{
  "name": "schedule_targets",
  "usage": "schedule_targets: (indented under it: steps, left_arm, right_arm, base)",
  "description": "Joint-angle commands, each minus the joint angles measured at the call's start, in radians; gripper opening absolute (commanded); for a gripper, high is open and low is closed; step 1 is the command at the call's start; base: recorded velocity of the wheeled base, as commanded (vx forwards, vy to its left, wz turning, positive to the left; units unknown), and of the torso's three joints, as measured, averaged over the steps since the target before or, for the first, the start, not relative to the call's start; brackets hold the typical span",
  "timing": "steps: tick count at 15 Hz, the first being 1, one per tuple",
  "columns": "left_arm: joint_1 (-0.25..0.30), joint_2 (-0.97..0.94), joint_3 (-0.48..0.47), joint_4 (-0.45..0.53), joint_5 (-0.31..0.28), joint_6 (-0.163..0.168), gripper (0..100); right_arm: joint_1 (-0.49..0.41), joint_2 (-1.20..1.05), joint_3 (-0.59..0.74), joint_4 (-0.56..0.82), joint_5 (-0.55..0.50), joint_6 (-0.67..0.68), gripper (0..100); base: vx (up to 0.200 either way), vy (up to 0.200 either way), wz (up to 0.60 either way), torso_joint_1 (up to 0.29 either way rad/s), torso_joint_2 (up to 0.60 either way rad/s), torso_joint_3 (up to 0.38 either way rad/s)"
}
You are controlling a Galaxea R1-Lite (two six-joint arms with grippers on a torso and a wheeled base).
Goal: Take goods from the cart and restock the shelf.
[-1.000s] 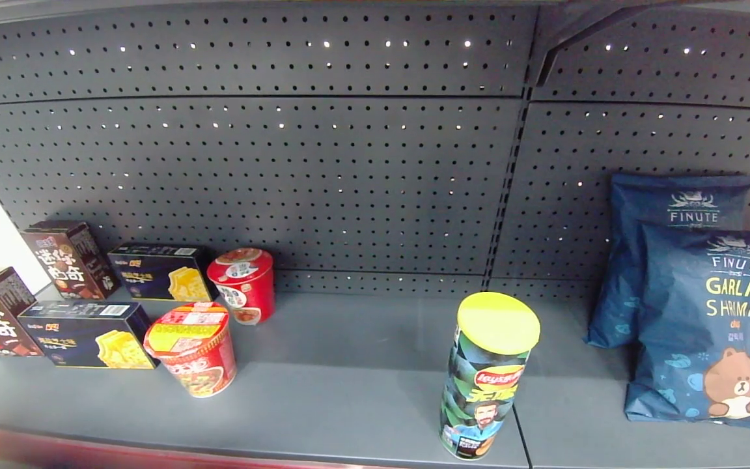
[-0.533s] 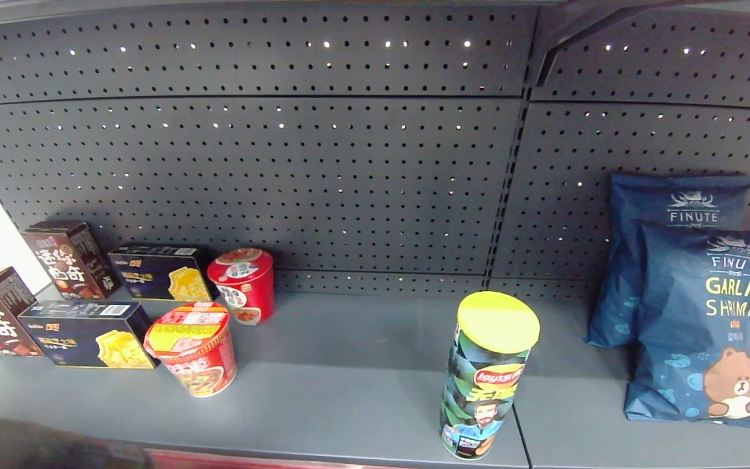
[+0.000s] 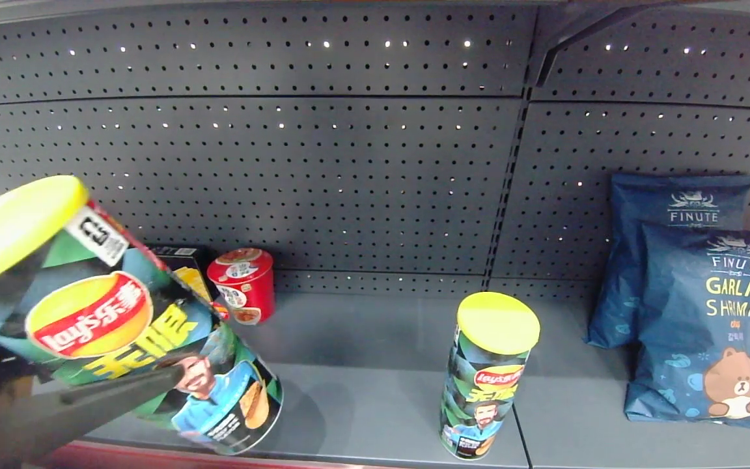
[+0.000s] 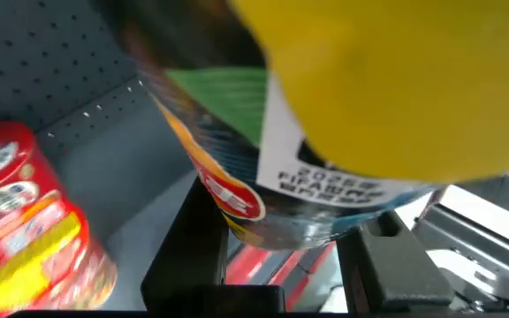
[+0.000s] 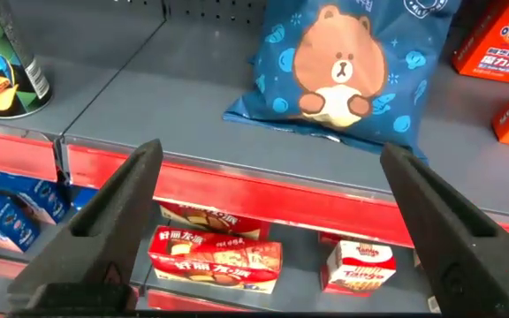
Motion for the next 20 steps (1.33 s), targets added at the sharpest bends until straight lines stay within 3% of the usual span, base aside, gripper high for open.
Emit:
schedule_targets:
  steps: [1, 2, 3, 5, 6, 8, 9, 11, 15, 20]
  left_arm:
    - [0.003, 0.196, -0.005, -0.089, 0.004, 0.012, 0]
    - [0.0, 0.224, -0.005, -0.115, 0.006, 0.015, 0]
    - [-0.003, 0.302, -0.01, -0.191, 0.006, 0.04, 0]
    - [-0.026, 0.414, -0.06, -0.253, 0.007, 0.073, 0]
    - [-0.043, 0.468, -0.105, -0.257, 0.011, 0.092, 0]
    - [-0.095, 0.557, -0.189, -0.257, 0.037, 0.098, 0]
    - [-0.105, 0.604, -0.221, -0.257, 0.073, 0.106, 0]
    - [-0.112, 0.687, -0.287, -0.257, 0.073, 0.141, 0]
    - [-0.152, 0.822, -0.429, -0.257, 0.029, 0.149, 0]
    - [-0.214, 0.979, -0.577, -0.254, 0.037, 0.153, 0]
  right_arm:
    - [0.0, 0.004, 0.0, 0.001, 0.001, 0.0, 100]
    - [0.0, 0.004, 0.0, 0.001, -0.001, 0.0, 100]
    - [0.0, 0.006, 0.0, 0.001, 0.001, 0.002, 100]
    - [0.0, 0.006, 0.0, -0.001, -0.002, 0.0, 100]
    - [0.0, 0.006, 0.0, -0.001, -0.004, 0.002, 100]
    - [0.0, 0.006, 0.0, -0.001, -0.01, 0.002, 100]
    - [0.0, 0.004, 0.0, -0.001, -0.01, 0.002, 100]
    - [0.0, 0.006, 0.0, -0.001, -0.008, 0.002, 100]
    - [0.0, 0.006, 0.002, -0.001, -0.008, 0.003, 100]
    - [0.0, 0.006, 0.002, -0.002, -0.008, 0.005, 100]
  base:
    - [0.0, 0.0, 0.0, 0.0, 0.0, 0.0]
    - [0.0, 0.0, 0.0, 0.0, 0.0, 0.0]
    - [0.0, 0.0, 0.0, 0.0, 0.0, 0.0]
    - [0.0, 0.0, 0.0, 0.0, 0.0, 0.0]
    - [0.0, 0.0, 0.0, 0.0, 0.0, 0.0]
    - [0.0, 0.0, 0.0, 0.0, 0.0, 0.0]
    - [0.0, 0.0, 0.0, 0.0, 0.0, 0.0]
    - [0.0, 0.0, 0.0, 0.0, 0.0, 0.0]
    - [0.0, 0.0, 0.0, 0.0, 0.0, 0.0]
    - [0.0, 0.0, 0.0, 0.0, 0.0, 0.0]
